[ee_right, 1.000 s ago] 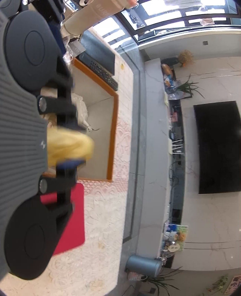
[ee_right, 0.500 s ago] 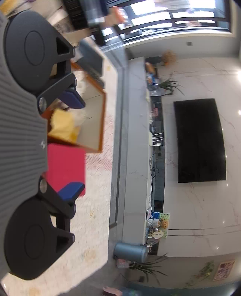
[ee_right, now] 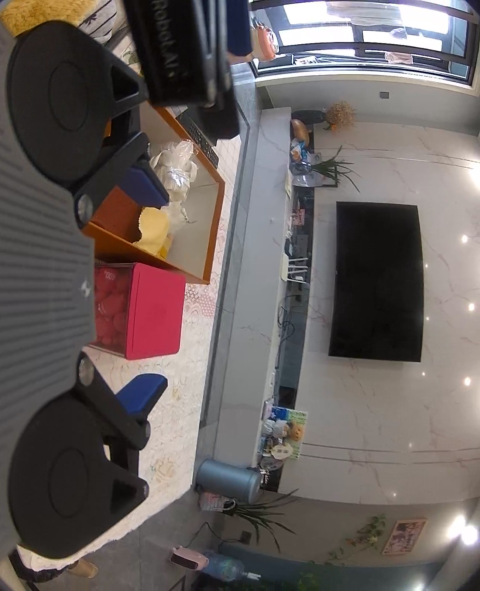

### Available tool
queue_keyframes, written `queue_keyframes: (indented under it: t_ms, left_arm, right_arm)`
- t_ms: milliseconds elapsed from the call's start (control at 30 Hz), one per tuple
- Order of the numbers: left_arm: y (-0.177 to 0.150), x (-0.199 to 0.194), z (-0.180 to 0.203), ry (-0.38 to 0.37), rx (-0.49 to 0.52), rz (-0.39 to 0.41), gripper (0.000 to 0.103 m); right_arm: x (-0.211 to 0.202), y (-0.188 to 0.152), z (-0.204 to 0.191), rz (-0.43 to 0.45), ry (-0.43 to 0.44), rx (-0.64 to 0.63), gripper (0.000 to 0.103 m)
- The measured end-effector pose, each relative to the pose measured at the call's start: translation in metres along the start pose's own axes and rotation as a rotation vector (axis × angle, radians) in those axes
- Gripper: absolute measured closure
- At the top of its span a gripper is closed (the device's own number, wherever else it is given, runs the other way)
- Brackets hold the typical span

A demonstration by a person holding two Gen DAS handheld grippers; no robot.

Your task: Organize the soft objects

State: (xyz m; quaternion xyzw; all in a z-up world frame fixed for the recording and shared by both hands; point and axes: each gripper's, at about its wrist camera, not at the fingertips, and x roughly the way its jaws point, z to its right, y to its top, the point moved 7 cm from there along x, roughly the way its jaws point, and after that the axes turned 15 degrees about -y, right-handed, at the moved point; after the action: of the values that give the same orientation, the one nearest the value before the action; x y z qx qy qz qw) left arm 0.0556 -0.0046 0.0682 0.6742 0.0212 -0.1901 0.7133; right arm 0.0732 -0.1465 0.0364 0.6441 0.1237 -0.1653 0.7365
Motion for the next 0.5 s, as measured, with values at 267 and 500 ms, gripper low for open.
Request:
queue_keyframes:
  t_ms: [267,500]
  left_arm:
    - [-0.014,0.002,0.004,0.028,0.039,-0.025,0.006]
    - [-0.021,0.004,0.010,0.046,0.050,-0.035,0.006]
  right_arm:
    - [0.007,-0.011,0.013,-0.011,-0.026,0.011,0.007]
    - [0.016,-0.021,0.020,-0.051,0.003,0.068,0.007]
